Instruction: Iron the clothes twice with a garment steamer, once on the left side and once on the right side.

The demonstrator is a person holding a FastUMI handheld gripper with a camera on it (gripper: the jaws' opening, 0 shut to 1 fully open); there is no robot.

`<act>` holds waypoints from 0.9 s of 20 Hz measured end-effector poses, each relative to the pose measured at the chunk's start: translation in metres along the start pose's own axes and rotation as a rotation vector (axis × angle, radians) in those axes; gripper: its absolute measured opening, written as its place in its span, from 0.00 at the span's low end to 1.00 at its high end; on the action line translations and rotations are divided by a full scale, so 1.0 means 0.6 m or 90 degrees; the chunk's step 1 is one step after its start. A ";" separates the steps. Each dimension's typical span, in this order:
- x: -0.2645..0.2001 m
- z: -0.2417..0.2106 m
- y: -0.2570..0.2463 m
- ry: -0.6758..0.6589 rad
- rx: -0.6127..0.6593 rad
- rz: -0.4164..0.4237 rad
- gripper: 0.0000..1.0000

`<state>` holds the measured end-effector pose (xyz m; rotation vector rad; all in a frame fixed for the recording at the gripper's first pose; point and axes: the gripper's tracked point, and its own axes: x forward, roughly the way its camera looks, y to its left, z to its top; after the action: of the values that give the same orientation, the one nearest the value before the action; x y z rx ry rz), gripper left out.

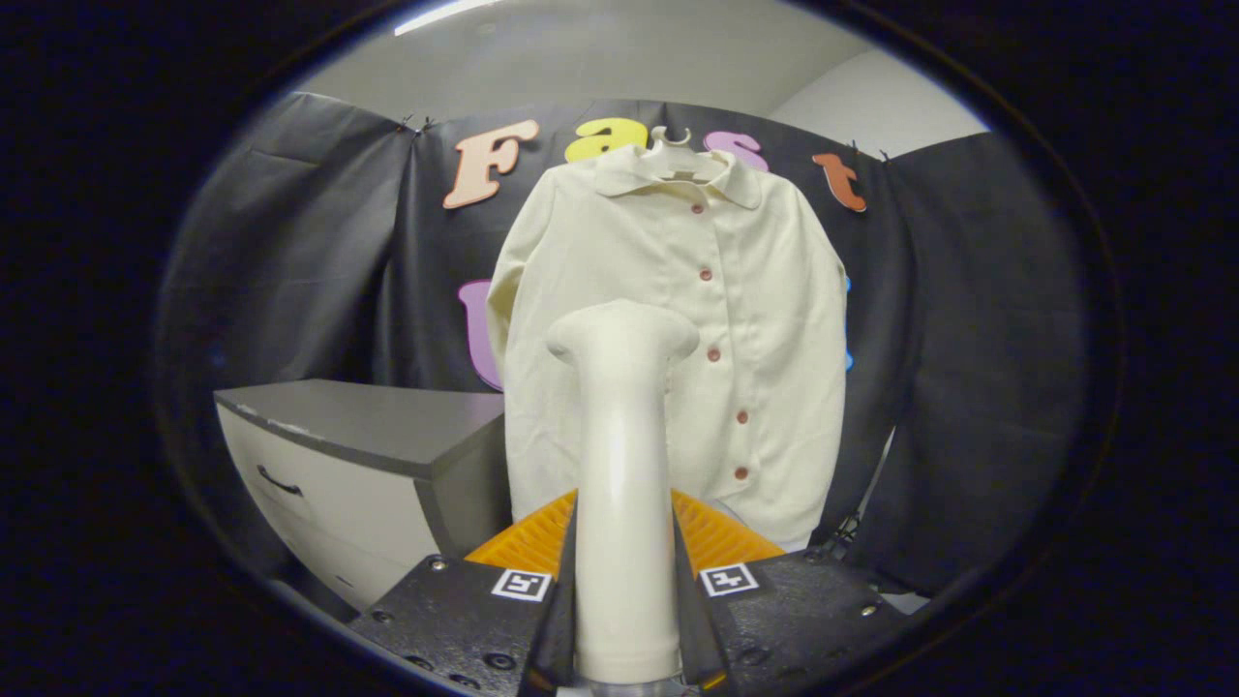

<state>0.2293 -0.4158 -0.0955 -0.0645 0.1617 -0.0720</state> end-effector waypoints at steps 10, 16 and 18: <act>0.114 0.167 -0.153 -0.085 0.092 -0.082 0.41; 0.175 0.228 -0.210 -0.114 0.117 -0.107 0.41; 0.194 0.224 -0.227 -0.112 0.126 -0.118 0.41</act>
<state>0.3570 -0.5524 0.0279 0.1115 -0.0274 -0.2664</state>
